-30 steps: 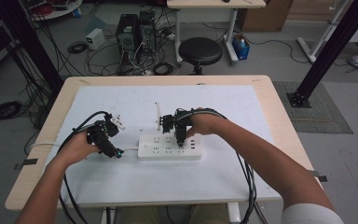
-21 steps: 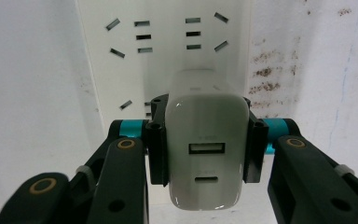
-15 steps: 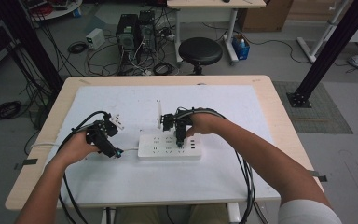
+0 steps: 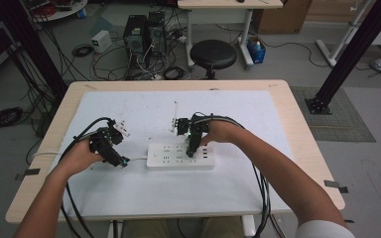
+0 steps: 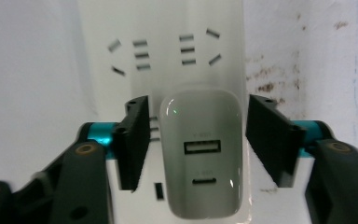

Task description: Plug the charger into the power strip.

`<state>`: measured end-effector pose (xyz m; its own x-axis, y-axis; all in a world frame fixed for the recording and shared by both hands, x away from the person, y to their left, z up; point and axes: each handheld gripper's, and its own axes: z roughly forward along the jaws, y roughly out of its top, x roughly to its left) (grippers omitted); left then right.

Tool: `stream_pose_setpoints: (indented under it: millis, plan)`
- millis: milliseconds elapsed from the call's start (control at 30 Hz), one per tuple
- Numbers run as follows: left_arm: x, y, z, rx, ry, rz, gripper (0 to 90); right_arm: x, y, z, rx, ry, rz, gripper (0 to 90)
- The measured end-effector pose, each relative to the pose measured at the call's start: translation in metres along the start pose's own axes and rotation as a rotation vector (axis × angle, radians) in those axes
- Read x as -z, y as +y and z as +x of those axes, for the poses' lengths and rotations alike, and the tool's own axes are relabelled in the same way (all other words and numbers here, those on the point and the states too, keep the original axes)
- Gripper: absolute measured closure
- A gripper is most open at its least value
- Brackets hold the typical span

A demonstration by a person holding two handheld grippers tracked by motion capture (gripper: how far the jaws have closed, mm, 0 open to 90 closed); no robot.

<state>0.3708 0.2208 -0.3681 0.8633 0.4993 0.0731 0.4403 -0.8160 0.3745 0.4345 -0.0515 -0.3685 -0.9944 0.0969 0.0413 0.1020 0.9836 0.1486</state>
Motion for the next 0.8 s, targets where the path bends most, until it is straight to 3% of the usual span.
stream_pose_setpoints:
  millis: [33,100,267,367,467,500,567,633,667,700,800]
  plan:
    - [0.001,-0.001,0.001,0.005,0.005,-0.007,20.7,0.003,-0.003,-0.001,-0.006,0.000,-0.036,31.3]
    - [0.003,-0.002,0.002,0.018,0.011,-0.022,20.7,0.010,-0.008,-0.005,-0.080,0.022,-0.085,21.3]
    - [0.006,-0.003,0.002,0.017,0.017,-0.024,20.7,0.027,-0.024,-0.012,-0.184,0.037,-0.186,16.8]
    - [0.007,-0.004,0.002,0.019,0.019,-0.034,20.7,0.039,-0.035,-0.020,-0.233,0.044,-0.292,15.2]
    - [0.008,-0.003,0.003,0.039,0.036,-0.044,20.7,0.049,-0.044,-0.025,-0.332,0.032,-0.322,11.3]
    - [0.008,-0.003,0.003,0.048,0.037,-0.049,20.7,0.052,-0.048,-0.028,-0.332,0.031,-0.336,11.4]
    - [0.009,-0.002,0.005,0.059,0.033,-0.054,20.7,0.056,-0.056,-0.031,-0.338,0.053,-0.308,11.3]
    - [0.010,-0.001,0.006,0.067,0.031,-0.057,20.7,0.056,-0.062,-0.032,-0.367,0.042,-0.267,11.3]
    - [0.010,-0.001,0.007,0.061,0.029,-0.054,20.7,0.055,-0.063,-0.032,-0.378,0.031,-0.246,10.4]
    - [0.010,0.000,0.007,0.063,0.031,-0.050,20.7,0.053,-0.065,-0.033,-0.374,0.019,-0.232,0.2]
    - [0.011,0.002,0.010,0.067,0.043,-0.029,20.7,0.055,-0.071,-0.032,-0.384,-0.027,-0.200,0.5]
